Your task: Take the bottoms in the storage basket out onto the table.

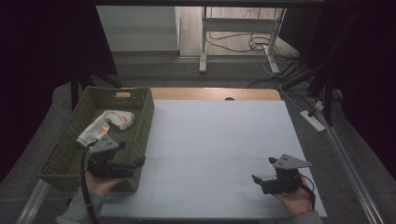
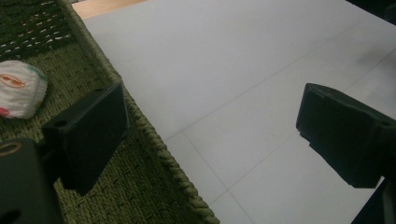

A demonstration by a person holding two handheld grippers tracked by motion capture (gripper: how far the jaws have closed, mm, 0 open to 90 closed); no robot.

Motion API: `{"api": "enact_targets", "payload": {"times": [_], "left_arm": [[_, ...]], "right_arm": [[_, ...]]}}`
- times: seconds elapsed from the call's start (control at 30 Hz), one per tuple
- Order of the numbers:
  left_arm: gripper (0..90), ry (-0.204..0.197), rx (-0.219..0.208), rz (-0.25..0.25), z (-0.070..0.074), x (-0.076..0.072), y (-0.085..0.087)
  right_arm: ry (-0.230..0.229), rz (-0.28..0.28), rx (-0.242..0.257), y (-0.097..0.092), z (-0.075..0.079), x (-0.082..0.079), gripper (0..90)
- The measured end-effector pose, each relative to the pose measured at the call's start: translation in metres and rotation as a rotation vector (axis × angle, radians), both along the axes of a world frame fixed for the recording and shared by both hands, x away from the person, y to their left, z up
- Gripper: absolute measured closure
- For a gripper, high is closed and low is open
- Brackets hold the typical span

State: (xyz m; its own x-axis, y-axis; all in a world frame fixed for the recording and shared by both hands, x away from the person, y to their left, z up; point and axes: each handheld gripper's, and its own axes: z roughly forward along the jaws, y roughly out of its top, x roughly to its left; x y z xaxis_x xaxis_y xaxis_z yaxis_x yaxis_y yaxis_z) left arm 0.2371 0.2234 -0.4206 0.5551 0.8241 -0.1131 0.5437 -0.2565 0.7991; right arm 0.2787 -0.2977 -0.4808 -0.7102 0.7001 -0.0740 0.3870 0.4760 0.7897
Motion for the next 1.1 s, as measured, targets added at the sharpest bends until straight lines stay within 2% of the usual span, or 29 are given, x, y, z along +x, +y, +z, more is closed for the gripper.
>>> {"api": "enact_targets", "payload": {"times": [0.27, 0.57, 0.9, 1.1], "left_arm": [[9.1, -0.013, -0.008, 0.004, 0.009, 0.007, 0.001], [8.9, -0.029, 0.005, 0.002, 0.02, 0.015, 0.002], [8.8, -0.035, -0.001, 0.009, 0.025, 0.025, 0.007], [8.9, -0.03, -0.007, 0.028, 0.027, 0.035, 0.013]], "right_arm": [[-0.001, 0.004, -0.006, 0.0, -0.001, -0.001, 7.9], [-0.008, -0.001, -0.003, -0.001, -0.001, 0.0, 7.9], [-0.007, -0.003, -0.008, -0.001, -0.002, 0.0, 7.9], [-0.005, -0.004, -0.009, -0.001, -0.003, 0.0, 7.9]]}}
